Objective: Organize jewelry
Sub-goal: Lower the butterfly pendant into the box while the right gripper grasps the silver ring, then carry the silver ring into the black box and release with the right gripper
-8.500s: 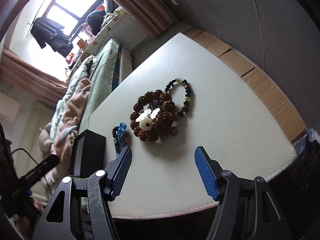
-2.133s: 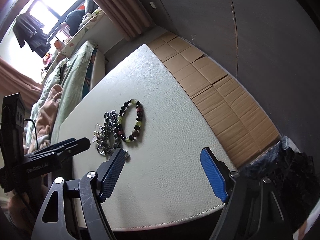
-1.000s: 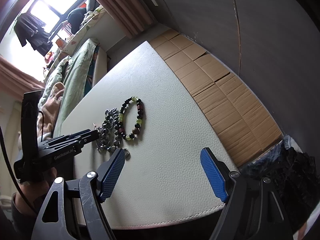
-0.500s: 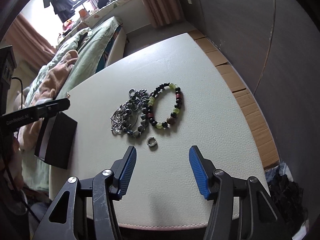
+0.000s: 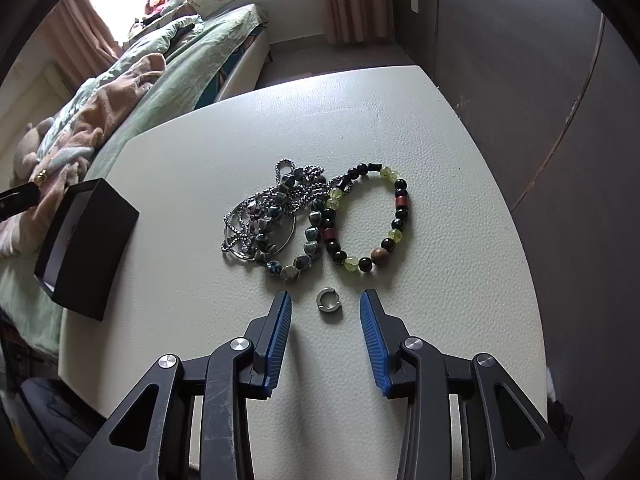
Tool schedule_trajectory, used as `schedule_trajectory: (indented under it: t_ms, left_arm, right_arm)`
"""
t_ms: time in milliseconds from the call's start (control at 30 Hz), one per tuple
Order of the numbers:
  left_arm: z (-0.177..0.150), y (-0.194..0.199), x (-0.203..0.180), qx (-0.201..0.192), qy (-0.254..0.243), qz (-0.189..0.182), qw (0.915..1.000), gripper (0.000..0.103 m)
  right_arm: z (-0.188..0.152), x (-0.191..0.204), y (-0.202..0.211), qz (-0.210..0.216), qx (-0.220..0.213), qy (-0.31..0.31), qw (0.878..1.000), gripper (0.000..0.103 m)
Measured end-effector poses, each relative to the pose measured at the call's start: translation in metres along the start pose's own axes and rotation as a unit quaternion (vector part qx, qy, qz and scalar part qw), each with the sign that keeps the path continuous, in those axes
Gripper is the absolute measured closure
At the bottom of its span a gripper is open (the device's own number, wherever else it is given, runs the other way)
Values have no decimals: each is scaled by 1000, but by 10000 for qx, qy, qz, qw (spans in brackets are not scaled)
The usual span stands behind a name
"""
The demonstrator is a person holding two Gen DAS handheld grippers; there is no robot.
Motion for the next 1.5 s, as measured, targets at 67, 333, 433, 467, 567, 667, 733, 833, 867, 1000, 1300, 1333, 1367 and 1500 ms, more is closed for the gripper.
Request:
schedule_trajectory:
  t_ms: [67,333,433,467,567,667,733,833,867,1000,1300,1333,1367,1500]
  left_arm:
    - [-2,1,11,6,114,10,9999,74]
    - [-6,-4,32,134,329,-72,9993,74]
    - [-7,-7,32,200,343,-123,9991,74]
    - [-6,-9,32,239,352,-173,9989,74]
    - [-4,-16,32,439,505,-295,9973,73]
    - [-1,-18,37,541,686,-297,9957,54]
    - [2,-12,41,403,791,-362,9954,27]
    - [5,1,51,200,897,-319,9953,24]
    - [6,3,54,183,939,-299,9950,24]
    - [6,16,72,81,1087,-190,9939,24]
    - [-1,41,114,-91,1351,61,9908,24]
    - [-1,43,117,-106,1381,78,9903,24]
    - [-2,45,120,-127,1414,82,9898,24]
    - [-2,52,127,-210,1465,63,9890,21]
  right_arm:
    - [3,5,-2,-210,23,216,9995,66]
    - [7,22,-4,-634,95,674,9957,90]
    - [9,26,-1,-547,82,606,9966,90]
    - [12,30,2,-495,20,589,9970,90]
    - [19,37,13,-350,-157,513,9979,90]
    - [30,48,26,-69,-363,417,9984,90]
    - [39,57,36,149,-520,416,9977,90]
    - [54,75,49,483,-712,456,9952,90]
    - [60,81,52,611,-768,474,9940,90]
    - [80,112,56,1133,-887,559,9880,90]
    - [110,170,40,1612,-827,837,9799,90]
    - [112,174,39,1657,-827,850,9790,90]
    - [115,178,38,1695,-840,862,9782,90]
    - [123,187,36,1831,-862,840,9757,89]
Point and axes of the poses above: each gripper's, at about its wrist camera, not at the fingertips, and y roughly against the way its jaws point, x to its left, z to its top, the point moved 4 cm from there along -y, roughly the way its jaws point, and after that the axes turned 13 degrees about y, right-handed, at the moved point
